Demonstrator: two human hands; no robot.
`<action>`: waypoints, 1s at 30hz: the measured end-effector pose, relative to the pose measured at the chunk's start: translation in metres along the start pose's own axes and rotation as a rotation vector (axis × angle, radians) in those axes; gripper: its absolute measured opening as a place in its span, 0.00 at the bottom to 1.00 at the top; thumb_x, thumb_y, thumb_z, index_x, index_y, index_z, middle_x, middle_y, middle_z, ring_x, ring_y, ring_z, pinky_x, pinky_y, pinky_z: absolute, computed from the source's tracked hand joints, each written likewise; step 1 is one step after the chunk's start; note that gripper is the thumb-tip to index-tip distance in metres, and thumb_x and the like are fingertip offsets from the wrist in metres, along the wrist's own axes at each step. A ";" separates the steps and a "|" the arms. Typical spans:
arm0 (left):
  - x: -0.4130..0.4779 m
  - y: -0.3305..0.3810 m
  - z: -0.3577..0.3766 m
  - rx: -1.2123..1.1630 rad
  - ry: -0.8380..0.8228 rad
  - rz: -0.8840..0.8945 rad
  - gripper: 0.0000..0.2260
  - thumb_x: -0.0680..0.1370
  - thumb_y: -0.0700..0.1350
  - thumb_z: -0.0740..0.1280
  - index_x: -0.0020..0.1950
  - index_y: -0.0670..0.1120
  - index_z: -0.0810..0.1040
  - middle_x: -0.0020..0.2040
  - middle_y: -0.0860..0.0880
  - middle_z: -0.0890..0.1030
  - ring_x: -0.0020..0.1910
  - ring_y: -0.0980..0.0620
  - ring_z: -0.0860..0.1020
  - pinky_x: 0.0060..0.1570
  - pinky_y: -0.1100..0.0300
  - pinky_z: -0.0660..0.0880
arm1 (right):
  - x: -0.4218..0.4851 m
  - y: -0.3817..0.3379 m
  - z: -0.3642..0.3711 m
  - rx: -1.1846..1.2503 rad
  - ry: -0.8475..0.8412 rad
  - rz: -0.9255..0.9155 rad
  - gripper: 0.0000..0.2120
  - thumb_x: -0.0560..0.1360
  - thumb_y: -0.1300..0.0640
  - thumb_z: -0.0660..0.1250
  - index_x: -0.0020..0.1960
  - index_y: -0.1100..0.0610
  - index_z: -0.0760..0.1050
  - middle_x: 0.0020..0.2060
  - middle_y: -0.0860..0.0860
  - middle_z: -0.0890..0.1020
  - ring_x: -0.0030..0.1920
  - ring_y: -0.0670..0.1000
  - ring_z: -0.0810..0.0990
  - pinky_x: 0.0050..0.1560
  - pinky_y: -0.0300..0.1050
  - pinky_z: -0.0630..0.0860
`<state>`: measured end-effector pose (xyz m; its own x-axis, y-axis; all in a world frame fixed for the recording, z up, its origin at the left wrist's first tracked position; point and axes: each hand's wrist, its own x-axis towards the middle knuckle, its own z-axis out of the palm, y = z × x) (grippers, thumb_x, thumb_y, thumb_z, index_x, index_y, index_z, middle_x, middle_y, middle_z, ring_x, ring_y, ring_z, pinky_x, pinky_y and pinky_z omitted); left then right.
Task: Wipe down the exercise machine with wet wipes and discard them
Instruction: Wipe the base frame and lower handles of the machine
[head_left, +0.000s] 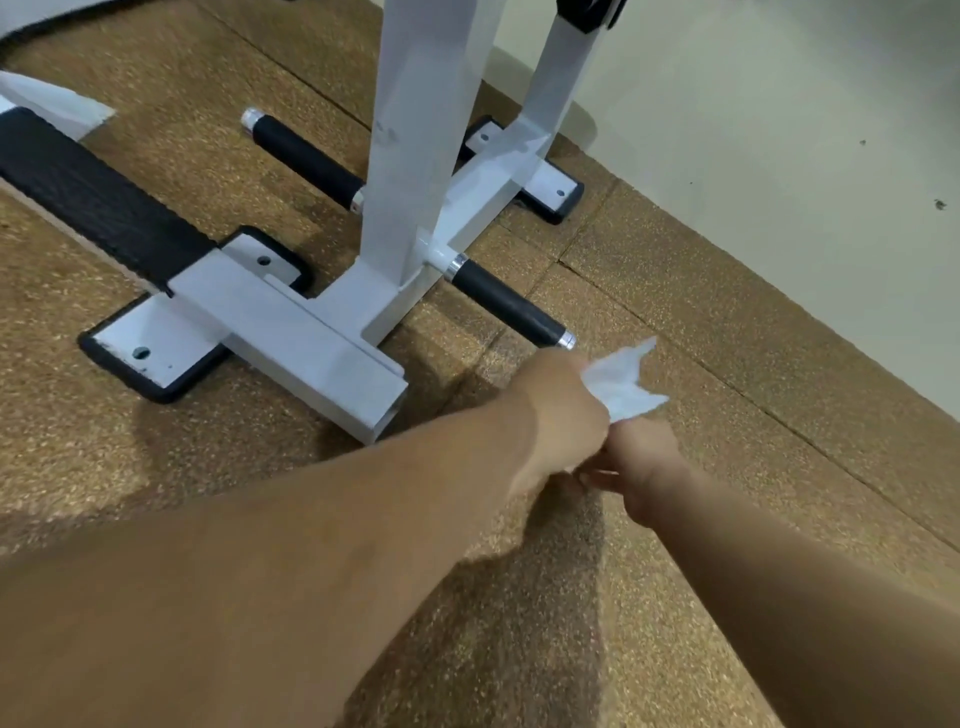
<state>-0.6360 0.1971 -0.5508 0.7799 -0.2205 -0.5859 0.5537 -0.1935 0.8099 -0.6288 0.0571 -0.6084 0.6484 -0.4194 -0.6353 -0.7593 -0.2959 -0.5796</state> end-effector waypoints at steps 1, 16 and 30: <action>-0.003 -0.001 -0.013 -0.018 0.028 -0.028 0.18 0.82 0.34 0.60 0.71 0.45 0.75 0.57 0.45 0.81 0.53 0.48 0.79 0.52 0.58 0.77 | -0.006 0.003 0.000 -0.008 -0.020 0.005 0.15 0.83 0.60 0.59 0.61 0.68 0.78 0.37 0.59 0.83 0.32 0.56 0.80 0.36 0.47 0.76; -0.091 -0.061 -0.205 -0.650 -0.104 -0.169 0.16 0.76 0.39 0.61 0.62 0.35 0.75 0.54 0.40 0.84 0.46 0.42 0.84 0.41 0.54 0.80 | -0.155 -0.039 0.099 0.258 -0.805 -0.066 0.45 0.74 0.22 0.54 0.70 0.58 0.78 0.63 0.61 0.84 0.65 0.60 0.82 0.67 0.59 0.76; -0.111 -0.063 -0.284 -0.854 0.024 0.028 0.12 0.83 0.36 0.63 0.65 0.44 0.80 0.44 0.45 0.87 0.37 0.52 0.81 0.40 0.58 0.79 | -0.216 -0.175 0.176 0.041 -0.388 -0.257 0.15 0.85 0.52 0.65 0.65 0.61 0.77 0.52 0.59 0.88 0.52 0.58 0.88 0.45 0.49 0.86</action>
<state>-0.6745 0.5054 -0.5281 0.7969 -0.1926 -0.5726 0.5572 0.6006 0.5734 -0.6256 0.3508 -0.4598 0.7938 0.0171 -0.6080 -0.5737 -0.3110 -0.7577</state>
